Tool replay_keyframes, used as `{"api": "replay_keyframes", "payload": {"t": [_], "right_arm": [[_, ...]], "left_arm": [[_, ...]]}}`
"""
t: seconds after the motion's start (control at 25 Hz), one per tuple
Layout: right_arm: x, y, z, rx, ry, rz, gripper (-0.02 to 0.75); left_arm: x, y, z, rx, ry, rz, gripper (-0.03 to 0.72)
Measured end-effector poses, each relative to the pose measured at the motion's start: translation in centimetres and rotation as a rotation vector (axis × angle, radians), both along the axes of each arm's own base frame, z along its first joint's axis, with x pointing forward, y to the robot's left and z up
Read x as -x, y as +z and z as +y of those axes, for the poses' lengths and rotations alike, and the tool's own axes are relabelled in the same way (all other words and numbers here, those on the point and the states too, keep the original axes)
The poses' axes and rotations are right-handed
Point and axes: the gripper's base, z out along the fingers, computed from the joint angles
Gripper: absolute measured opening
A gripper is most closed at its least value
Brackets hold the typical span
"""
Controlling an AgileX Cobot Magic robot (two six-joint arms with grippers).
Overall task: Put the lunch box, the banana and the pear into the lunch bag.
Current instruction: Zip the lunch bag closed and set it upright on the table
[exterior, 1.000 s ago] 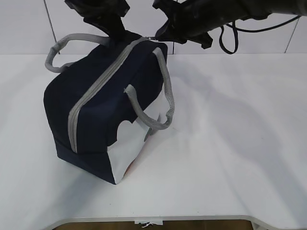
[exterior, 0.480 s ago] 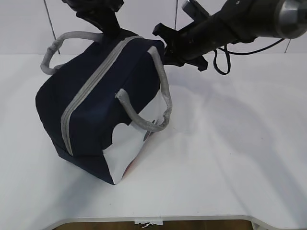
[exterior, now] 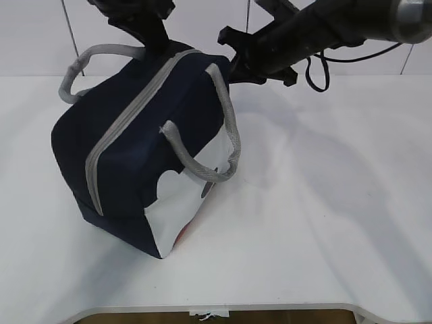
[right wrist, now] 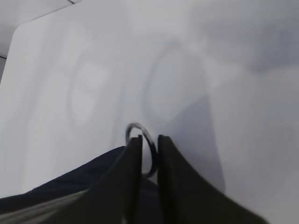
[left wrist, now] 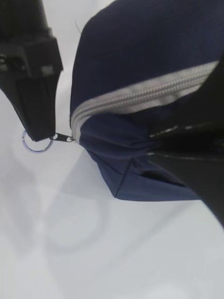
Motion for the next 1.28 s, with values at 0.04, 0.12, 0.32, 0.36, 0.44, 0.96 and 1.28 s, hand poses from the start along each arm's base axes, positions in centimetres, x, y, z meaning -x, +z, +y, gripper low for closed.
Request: {"api": "replay_keyframes", "payload": {"t": [0.04, 0.12, 0.32, 0.36, 0.44, 0.96, 1.28], "right_arm": [[-0.1, 0.2, -0.2, 0.008, 0.000, -0.010, 0.114], [-0.3, 0.5, -0.4, 0.017, 0.004, -0.029, 0.243], [-0.4, 0.6, -0.6, 0.075, 0.042, -0.069, 0.477], [-0.3, 0.6, -0.7, 0.106, 0.064, -0.083, 0.490], [-0.1, 1.1, -0.9, 0.167, 0.103, -0.110, 0.501], [6.1, 9.7, -3.5, 0.490, 0.320, -0.128, 0.510], [8.3, 11.0, -4.6, 0.586, 0.385, -0.043, 0.509]], "left_arm": [[-0.2, -0.3, 0.0, -0.003, 0.003, -0.003, 0.010], [-0.7, -0.8, -0.2, 0.000, 0.009, -0.008, 0.010], [-1.5, -1.9, -0.5, 0.006, 0.021, -0.021, 0.009], [-1.6, -1.9, -0.5, 0.009, 0.023, -0.025, 0.009], [-1.8, -1.9, -0.5, 0.014, 0.027, -0.036, 0.011], [-2.4, -2.0, -0.5, 0.054, 0.046, -0.062, 0.350], [-0.4, 0.2, 0.6, -0.016, 0.017, -0.029, 0.379]]}}
